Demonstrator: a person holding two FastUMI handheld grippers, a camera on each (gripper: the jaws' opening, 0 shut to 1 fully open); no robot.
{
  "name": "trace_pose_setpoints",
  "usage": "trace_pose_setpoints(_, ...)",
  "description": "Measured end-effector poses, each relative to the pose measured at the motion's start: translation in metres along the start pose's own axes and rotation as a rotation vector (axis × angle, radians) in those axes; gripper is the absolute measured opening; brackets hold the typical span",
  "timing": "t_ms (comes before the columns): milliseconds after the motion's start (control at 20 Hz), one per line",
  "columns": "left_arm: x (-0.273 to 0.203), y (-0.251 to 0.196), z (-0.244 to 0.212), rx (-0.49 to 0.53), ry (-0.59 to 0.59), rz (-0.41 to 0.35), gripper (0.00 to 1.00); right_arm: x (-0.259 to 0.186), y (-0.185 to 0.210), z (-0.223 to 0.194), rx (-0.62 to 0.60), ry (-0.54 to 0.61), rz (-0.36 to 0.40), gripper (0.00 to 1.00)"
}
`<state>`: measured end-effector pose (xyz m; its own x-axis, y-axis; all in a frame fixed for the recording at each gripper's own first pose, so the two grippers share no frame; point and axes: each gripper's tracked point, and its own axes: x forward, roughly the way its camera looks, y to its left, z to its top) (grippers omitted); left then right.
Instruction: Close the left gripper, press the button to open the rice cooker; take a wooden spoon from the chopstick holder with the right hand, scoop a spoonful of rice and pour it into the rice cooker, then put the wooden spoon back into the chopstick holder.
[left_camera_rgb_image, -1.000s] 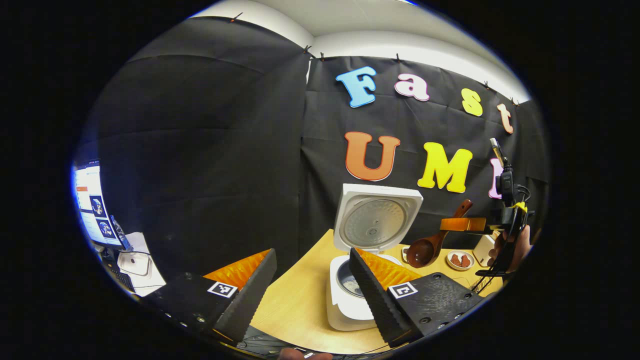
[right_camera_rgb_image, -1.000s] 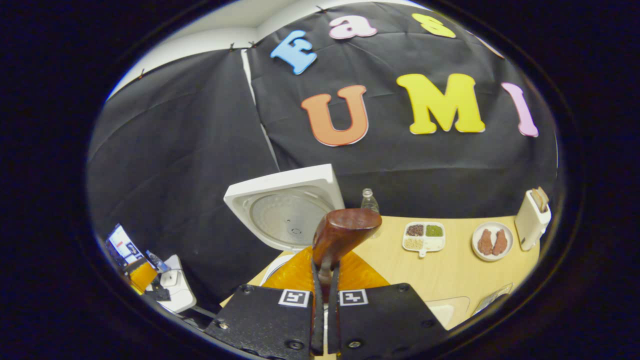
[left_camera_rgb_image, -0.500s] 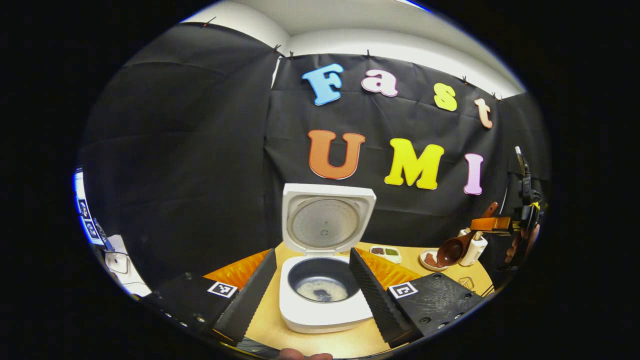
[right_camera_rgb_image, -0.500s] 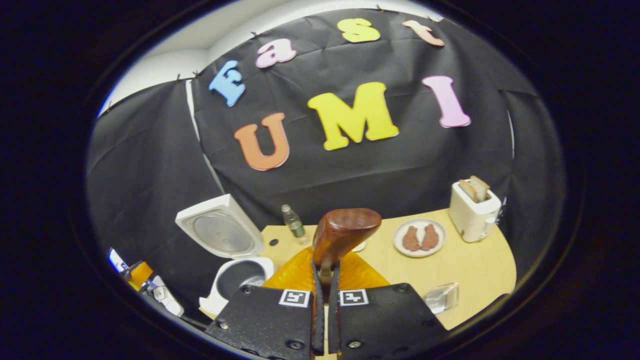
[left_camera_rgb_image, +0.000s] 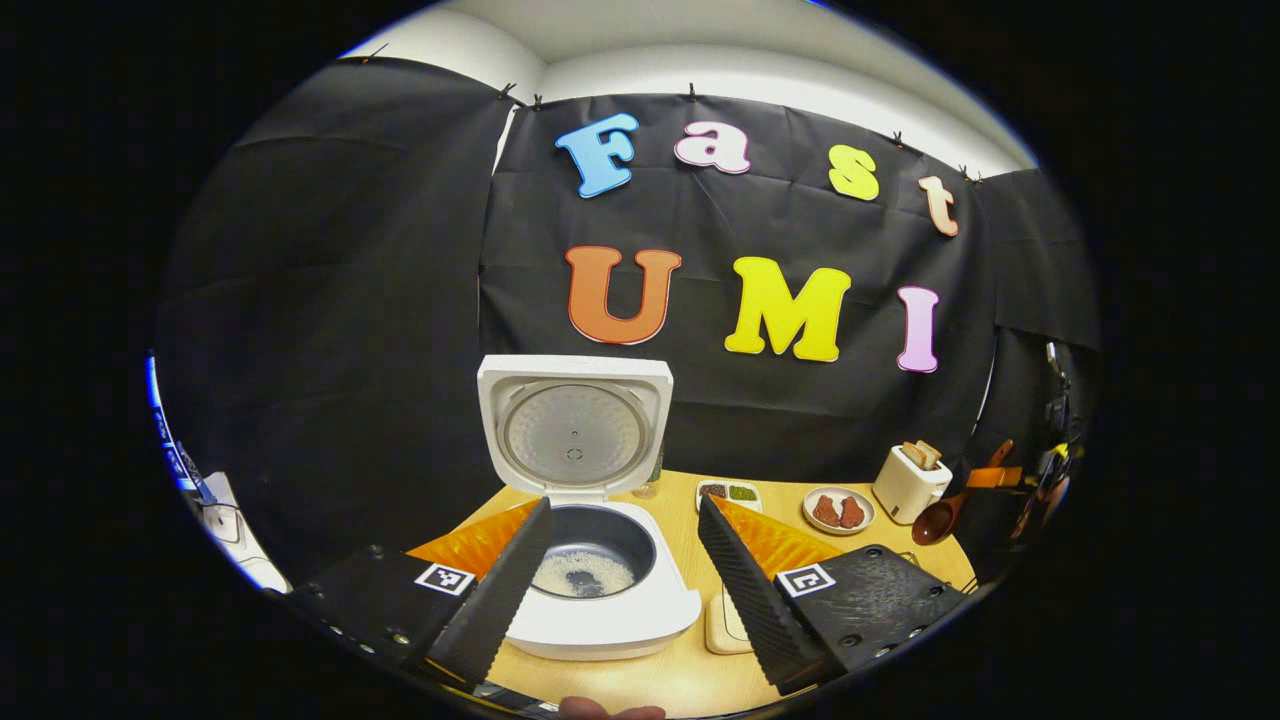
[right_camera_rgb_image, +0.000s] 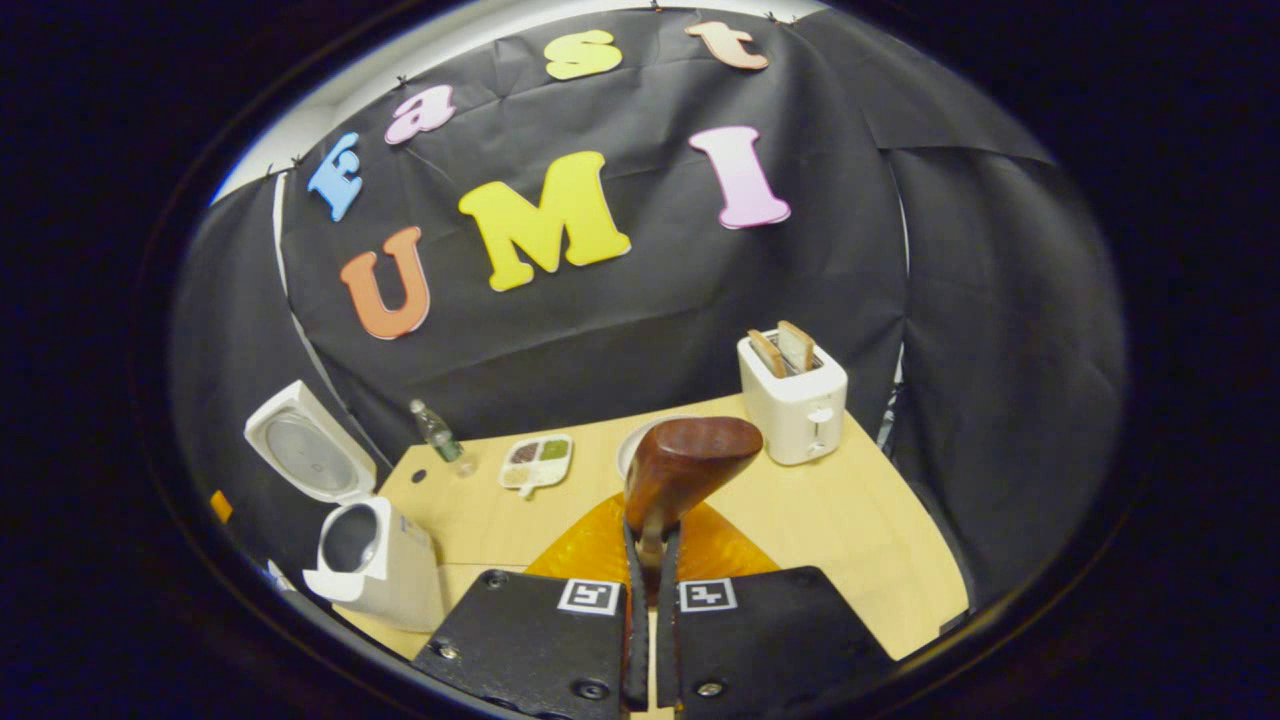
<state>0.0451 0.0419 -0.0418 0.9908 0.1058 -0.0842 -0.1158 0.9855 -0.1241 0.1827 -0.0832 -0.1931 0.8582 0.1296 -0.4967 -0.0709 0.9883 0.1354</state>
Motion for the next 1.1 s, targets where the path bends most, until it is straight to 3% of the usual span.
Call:
trace_pose_setpoints(500,-0.007,0.01,-0.017,0.004,0.076,0.091,0.94,0.062,-0.022,-0.093,-0.075,0.099,0.004,0.08)
trace_pose_setpoints(800,-0.01,0.008,-0.009,0.001,0.076,0.102,0.94,0.069,-0.025,-0.101,-0.066,0.089,0.011,0.15)
trace_pose_setpoints(950,-0.007,0.008,0.0,-0.001,0.061,0.097,0.94,0.064,-0.029,-0.094,-0.072,0.065,0.003,0.24)
trace_pose_setpoints(1100,-0.001,0.007,0.021,-0.006,0.024,0.077,0.94,0.049,-0.037,-0.072,-0.079,0.02,-0.033,0.48)
